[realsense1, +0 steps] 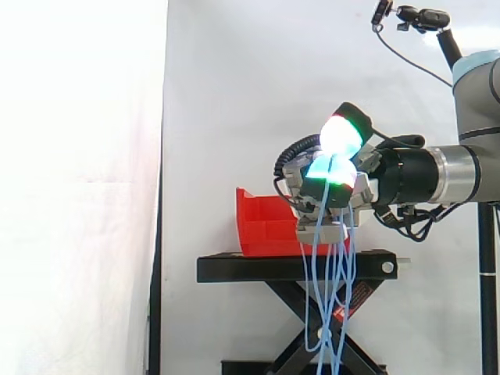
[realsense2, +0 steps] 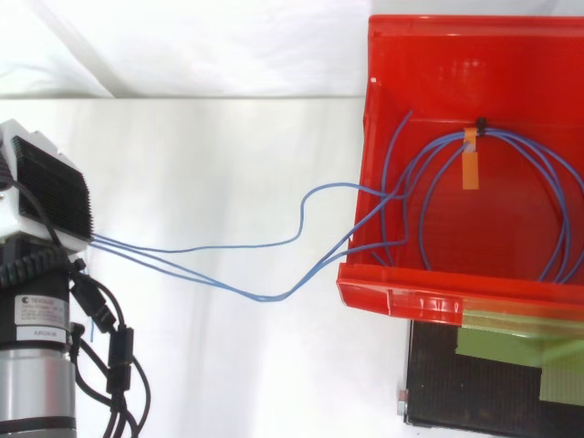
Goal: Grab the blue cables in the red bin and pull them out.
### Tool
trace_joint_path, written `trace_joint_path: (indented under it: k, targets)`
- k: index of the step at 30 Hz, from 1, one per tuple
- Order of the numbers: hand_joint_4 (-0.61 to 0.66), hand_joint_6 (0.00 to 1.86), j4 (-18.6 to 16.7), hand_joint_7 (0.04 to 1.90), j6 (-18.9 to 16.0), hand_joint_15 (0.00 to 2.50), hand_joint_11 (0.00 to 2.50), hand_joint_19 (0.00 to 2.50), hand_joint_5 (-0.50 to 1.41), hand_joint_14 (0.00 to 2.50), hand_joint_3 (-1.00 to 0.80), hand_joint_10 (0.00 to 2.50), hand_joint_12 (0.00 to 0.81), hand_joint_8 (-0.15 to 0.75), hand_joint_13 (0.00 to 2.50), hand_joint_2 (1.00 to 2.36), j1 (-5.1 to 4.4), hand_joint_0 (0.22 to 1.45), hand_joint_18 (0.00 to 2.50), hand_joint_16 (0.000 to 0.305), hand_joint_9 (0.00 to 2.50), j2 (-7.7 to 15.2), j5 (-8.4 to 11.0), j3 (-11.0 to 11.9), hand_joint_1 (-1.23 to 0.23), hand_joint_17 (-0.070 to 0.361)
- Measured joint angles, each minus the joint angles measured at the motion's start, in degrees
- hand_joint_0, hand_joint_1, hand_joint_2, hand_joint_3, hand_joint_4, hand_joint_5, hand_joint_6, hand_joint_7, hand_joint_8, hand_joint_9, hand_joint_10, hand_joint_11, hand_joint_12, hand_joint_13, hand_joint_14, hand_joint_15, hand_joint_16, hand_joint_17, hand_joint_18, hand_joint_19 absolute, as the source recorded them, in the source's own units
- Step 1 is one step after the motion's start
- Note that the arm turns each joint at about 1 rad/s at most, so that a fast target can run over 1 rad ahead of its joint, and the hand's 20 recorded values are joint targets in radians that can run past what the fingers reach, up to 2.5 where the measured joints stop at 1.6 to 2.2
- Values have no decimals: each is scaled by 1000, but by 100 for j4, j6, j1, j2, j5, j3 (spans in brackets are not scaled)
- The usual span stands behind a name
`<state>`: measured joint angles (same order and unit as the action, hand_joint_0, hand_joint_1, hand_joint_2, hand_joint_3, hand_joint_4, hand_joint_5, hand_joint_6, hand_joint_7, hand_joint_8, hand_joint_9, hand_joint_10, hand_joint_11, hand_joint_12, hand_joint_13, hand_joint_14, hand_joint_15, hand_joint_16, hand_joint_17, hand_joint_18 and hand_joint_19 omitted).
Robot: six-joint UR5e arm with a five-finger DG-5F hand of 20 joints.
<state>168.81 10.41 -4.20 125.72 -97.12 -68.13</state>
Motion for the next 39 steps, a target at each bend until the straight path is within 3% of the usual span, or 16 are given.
trace_joint_path:
  k: [39]
  targets:
    - [177,620,-2,640,0,1112,1237,1231,1008,1152,-992,32,298,233,1610,1000,1,973,1081,39,1580,0,1,1,-962,87]
